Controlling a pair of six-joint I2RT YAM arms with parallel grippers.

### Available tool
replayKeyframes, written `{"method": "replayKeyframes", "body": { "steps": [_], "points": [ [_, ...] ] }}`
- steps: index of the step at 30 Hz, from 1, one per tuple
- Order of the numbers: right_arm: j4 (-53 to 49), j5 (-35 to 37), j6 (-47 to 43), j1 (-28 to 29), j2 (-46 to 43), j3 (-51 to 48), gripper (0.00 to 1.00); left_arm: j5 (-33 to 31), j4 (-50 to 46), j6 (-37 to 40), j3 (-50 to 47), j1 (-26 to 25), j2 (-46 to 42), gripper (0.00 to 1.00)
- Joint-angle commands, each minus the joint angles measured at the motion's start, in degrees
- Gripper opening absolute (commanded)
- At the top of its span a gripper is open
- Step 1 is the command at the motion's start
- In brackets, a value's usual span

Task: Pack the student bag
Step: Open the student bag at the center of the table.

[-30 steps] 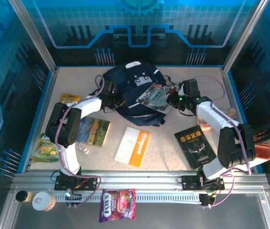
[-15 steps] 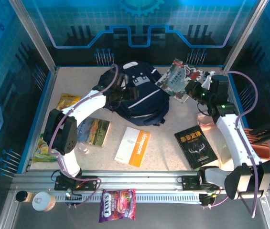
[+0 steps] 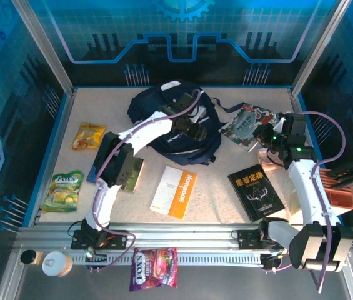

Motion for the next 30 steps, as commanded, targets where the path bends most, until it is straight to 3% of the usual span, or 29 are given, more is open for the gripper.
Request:
{"method": "replayKeyframes", "body": {
  "steps": [1, 5, 18, 24, 30],
  "points": [
    [0.3, -0.84, -0.71, -1.2, -1.74, -0.01, 0.0, -4.22, -5.75, 6.67, 6.5, -1.31, 3.75, 0.62],
    [0.52, -1.06, -0.57, -1.29, -1.49, -0.06, 0.0, -6.71, -8.23, 10.45, 10.08, -2.19, 7.25, 0.54],
    [1.47, -1.31, 0.53, -1.38, -2.44, -1.2, 0.0, -14.09, -10.93, 11.53, 14.37, -2.48, 12.4, 0.5],
    [0.42, -0.36, 0.2, -1.55, -3.88, -0.81, 0.0, -14.96, -10.45, 9.14, 14.99, -2.46, 11.06, 0.22],
    [-4.96, 1.17, -3.12, -1.82, -6.27, 0.85, 0.0, -13.72, -9.03, 7.12, 13.51, -2.43, 4.9, 0.07]
  ]
}}
